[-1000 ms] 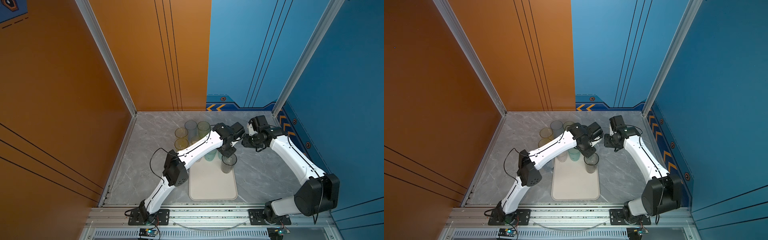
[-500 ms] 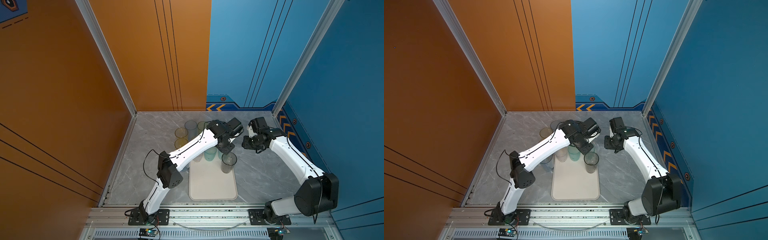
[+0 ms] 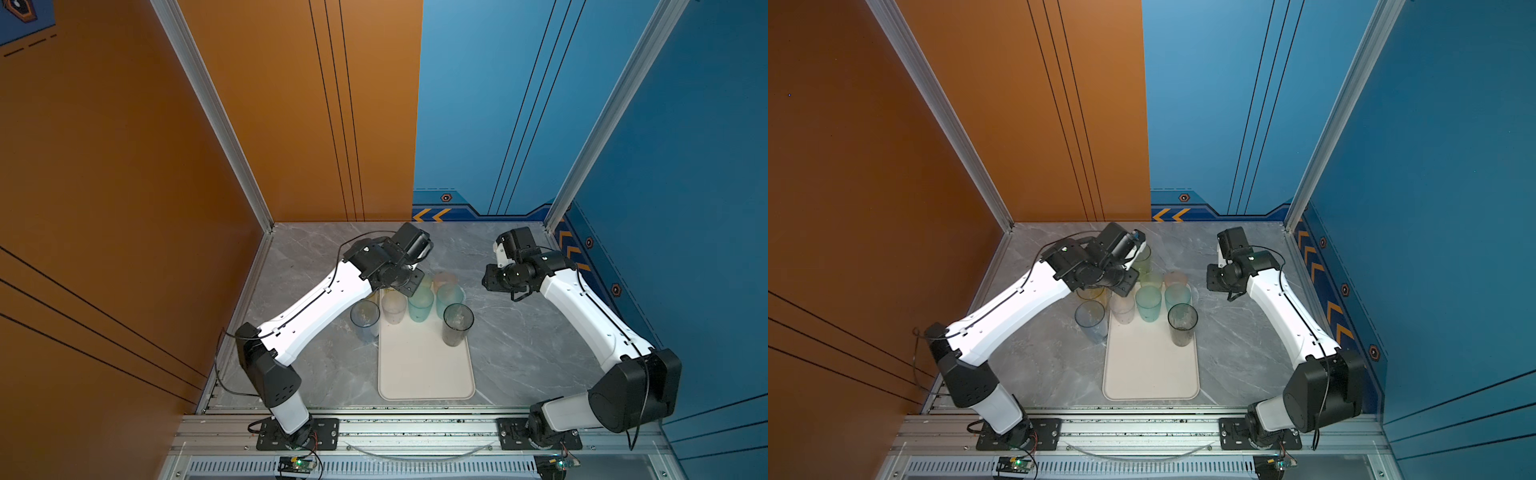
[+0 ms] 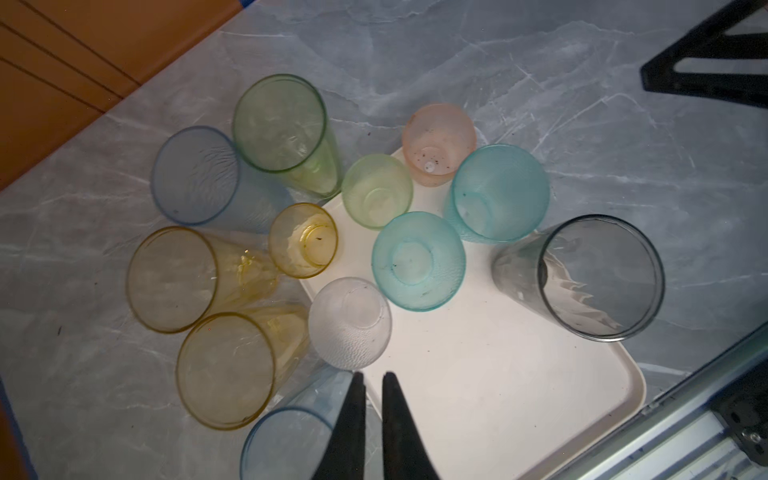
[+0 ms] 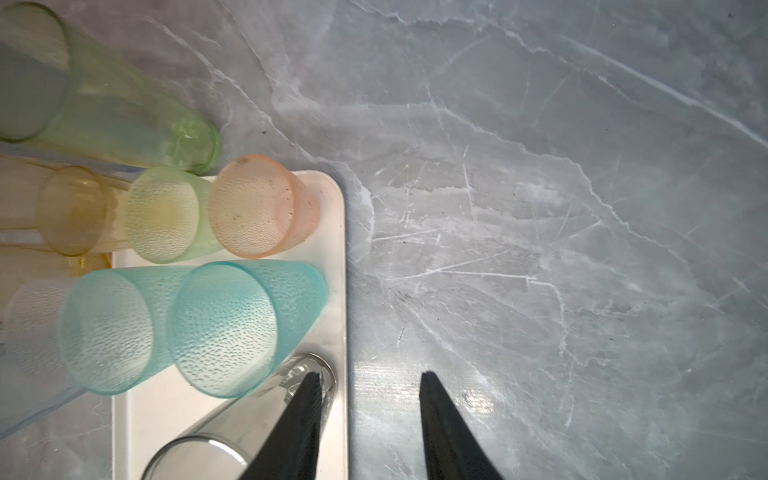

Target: Place the glasses into the tray

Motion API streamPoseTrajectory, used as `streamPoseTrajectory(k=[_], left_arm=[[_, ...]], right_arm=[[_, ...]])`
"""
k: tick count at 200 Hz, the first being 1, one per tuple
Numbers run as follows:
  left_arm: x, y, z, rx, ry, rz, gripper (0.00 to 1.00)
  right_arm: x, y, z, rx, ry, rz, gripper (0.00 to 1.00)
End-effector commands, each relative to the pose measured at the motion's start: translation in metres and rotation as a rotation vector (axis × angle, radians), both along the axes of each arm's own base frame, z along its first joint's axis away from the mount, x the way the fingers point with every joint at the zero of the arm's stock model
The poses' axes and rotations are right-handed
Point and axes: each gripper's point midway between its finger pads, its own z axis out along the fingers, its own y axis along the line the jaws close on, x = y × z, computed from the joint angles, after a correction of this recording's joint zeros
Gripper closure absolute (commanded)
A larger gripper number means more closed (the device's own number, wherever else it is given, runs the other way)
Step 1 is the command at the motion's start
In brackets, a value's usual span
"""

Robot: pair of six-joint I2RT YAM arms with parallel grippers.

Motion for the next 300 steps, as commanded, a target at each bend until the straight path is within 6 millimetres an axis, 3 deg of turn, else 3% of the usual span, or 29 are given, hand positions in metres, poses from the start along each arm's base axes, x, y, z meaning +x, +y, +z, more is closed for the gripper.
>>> streamPoseTrajectory(k=[1, 58, 93, 124, 134, 137, 175, 213, 253, 265, 270, 300], left_arm=[[0.005, 0.034, 0.020, -0.028, -0.084, 0.116, 0.87], [-0.013, 0.125, 0.036, -0.082, -0.204, 0.331, 0.85], [-0.026, 0.162, 0.037, -0.179, -0.259, 0.430, 0.83], [-0.032, 0.181, 0.032, -0.180, -0.274, 0.484, 0.83], [-0.032, 0.184, 0.032, -0.186, -0.284, 0.493, 0.83], [-0.032, 0.185, 0.032, -0.187, -0.287, 0.496, 0.83], [-0.030, 0.193, 0.035, -0.221, -0.301, 0.514, 0.81], [-0.028, 0.196, 0.034, -0.233, -0.295, 0.517, 0.81], [-0.026, 0.201, 0.034, -0.241, -0.294, 0.522, 0.80], [-0.025, 0.202, 0.033, -0.243, -0.290, 0.523, 0.80], [-0.025, 0.202, 0.033, -0.245, -0.289, 0.523, 0.80], [-0.023, 0.205, 0.029, -0.254, -0.278, 0.525, 0.80]], right_arm=[[-0.005, 0.010, 0.034, -0.018, -0.069, 0.020, 0.62], [-0.022, 0.087, 0.074, -0.020, -0.160, 0.193, 0.63], [-0.043, 0.146, 0.086, -0.016, -0.184, 0.328, 0.66], [-0.061, 0.201, 0.071, -0.018, -0.134, 0.447, 0.70], [-0.067, 0.216, 0.057, -0.041, -0.098, 0.484, 0.72], [-0.067, 0.223, 0.063, -0.033, -0.108, 0.494, 0.73], [-0.078, 0.272, 0.031, -0.068, -0.029, 0.586, 0.76], [-0.080, 0.296, 0.011, -0.110, 0.011, 0.620, 0.78], [-0.076, 0.303, -0.004, -0.136, 0.043, 0.618, 0.79], [-0.074, 0.303, 0.000, -0.135, 0.034, 0.612, 0.79], [-0.073, 0.305, -0.014, -0.154, 0.055, 0.612, 0.79], [-0.067, 0.308, -0.021, -0.159, 0.070, 0.606, 0.79]])
